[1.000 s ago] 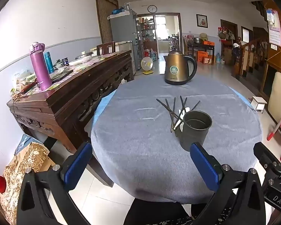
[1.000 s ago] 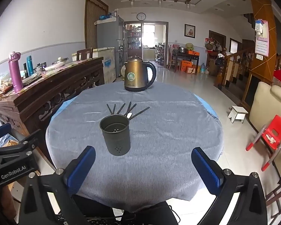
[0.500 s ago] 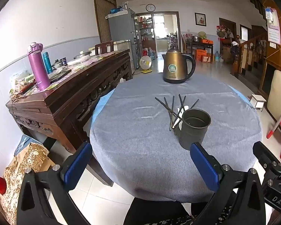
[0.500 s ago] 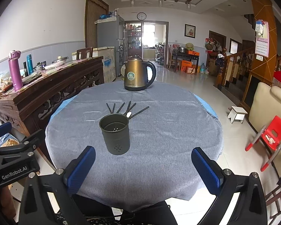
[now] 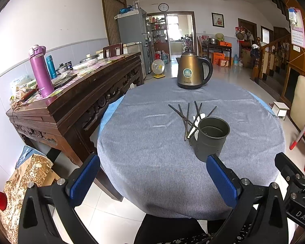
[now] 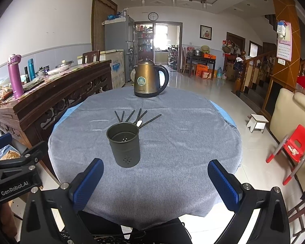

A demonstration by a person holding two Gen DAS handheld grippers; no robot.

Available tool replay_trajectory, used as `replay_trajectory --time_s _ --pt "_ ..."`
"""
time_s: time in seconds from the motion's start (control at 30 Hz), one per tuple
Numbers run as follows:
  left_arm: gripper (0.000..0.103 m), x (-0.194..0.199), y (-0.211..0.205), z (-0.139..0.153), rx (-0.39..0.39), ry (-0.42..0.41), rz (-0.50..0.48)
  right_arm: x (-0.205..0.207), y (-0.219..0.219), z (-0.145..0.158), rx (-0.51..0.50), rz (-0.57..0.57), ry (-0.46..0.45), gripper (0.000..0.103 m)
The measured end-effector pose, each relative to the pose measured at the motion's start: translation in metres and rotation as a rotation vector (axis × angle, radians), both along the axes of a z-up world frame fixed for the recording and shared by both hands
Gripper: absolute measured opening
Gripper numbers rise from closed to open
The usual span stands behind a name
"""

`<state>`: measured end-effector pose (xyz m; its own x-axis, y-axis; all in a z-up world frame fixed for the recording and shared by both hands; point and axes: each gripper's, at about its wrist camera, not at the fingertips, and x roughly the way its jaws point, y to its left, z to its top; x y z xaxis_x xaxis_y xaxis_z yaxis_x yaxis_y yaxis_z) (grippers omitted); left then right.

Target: Organize utensils

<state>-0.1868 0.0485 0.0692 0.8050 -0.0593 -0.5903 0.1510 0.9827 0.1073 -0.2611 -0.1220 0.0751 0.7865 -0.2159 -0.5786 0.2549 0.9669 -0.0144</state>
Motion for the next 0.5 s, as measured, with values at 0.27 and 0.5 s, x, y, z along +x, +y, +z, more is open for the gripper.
replay_trajectory --time_s 0.27,0.5 --pt "0.103 0.009 -0.001 -0.003 -0.002 0.016 0.012 0.012 0.0 -0.002 -0.013 0.012 0.042 0.103" --pt "0.103 0.037 0.007 -0.007 -0.02 0.059 0.048 0.026 -0.015 -0.001 0.004 0.01 0.046 0.103"
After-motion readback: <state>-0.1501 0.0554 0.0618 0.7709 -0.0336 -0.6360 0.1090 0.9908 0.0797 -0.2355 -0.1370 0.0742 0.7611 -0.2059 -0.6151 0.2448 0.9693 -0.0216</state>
